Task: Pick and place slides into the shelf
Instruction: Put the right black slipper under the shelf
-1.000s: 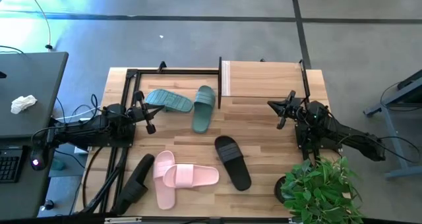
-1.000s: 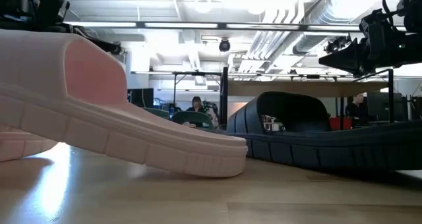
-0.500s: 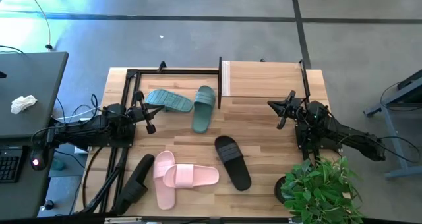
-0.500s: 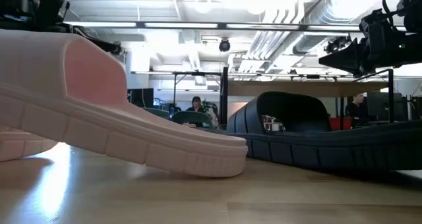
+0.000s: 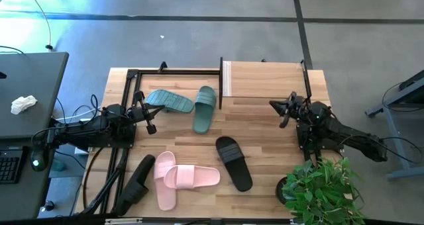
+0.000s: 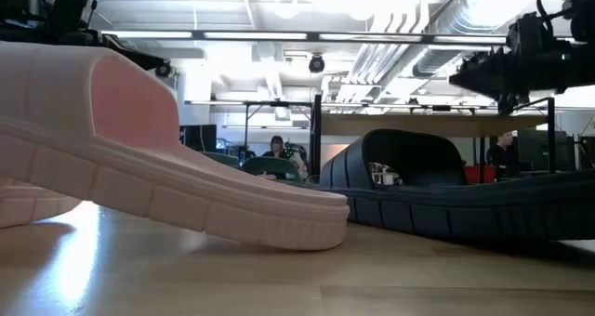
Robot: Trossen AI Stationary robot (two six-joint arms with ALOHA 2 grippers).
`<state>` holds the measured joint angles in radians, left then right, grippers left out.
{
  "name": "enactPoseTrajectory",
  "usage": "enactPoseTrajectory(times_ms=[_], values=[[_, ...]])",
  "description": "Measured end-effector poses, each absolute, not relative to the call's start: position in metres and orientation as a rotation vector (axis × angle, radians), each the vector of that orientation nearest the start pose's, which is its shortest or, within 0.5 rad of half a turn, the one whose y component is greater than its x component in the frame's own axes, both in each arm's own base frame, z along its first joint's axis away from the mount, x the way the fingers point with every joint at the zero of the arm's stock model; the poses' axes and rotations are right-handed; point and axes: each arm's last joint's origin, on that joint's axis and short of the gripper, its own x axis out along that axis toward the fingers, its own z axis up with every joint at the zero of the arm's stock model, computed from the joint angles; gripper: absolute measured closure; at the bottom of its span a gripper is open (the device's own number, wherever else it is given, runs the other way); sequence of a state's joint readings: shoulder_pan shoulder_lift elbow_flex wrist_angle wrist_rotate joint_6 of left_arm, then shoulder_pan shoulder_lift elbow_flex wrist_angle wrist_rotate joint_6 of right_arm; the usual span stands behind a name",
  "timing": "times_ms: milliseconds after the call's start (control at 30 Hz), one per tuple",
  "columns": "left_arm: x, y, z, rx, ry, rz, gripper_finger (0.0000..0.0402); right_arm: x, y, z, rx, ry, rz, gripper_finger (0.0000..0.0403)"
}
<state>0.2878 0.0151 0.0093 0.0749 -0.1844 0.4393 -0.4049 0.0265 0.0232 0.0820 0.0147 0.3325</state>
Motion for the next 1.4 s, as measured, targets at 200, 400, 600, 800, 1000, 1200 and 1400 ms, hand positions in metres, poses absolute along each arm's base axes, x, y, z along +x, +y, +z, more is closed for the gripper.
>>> enactPoseTrajectory(times_ms=[200, 400, 600, 800, 1000, 1200, 1400], values=[[0.092, 0.033, 0.172, 0.434, 0.038, 0.479, 0.0401, 0.086, -0.037, 0.199, 0.513, -0.351, -0.338, 0.0403], [0.092, 0.033, 0.172, 0.435, 0.039, 0.479, 0.0401, 0.08, -0.034, 0.218, 0.478, -0.541, -0.257, 0.0403], [0.092, 0.033, 0.172, 0.435, 0.04, 0.479, 0.0401, 0.068, -0.024, 0.24, 0.416, -0.742, 0.003, 0.0403], [0.092, 0.033, 0.172, 0.435, 0.041, 0.478, 0.0401, 0.057, -0.014, 0.254, 0.292, -0.827, 0.191, 0.0403], [0.092, 0.033, 0.172, 0.435, 0.042, 0.478, 0.0401, 0.06, -0.011, 0.288, 0.193, -0.675, 0.257, 0.0403], [0.092, 0.033, 0.172, 0.435, 0.042, 0.478, 0.0401, 0.088, -0.02, 0.332, 0.138, -0.458, 0.286, 0.0403], [0.092, 0.033, 0.172, 0.435, 0.044, 0.478, 0.0401, 0.153, -0.03, 0.328, 0.221, -0.102, 0.408, 0.0403]])
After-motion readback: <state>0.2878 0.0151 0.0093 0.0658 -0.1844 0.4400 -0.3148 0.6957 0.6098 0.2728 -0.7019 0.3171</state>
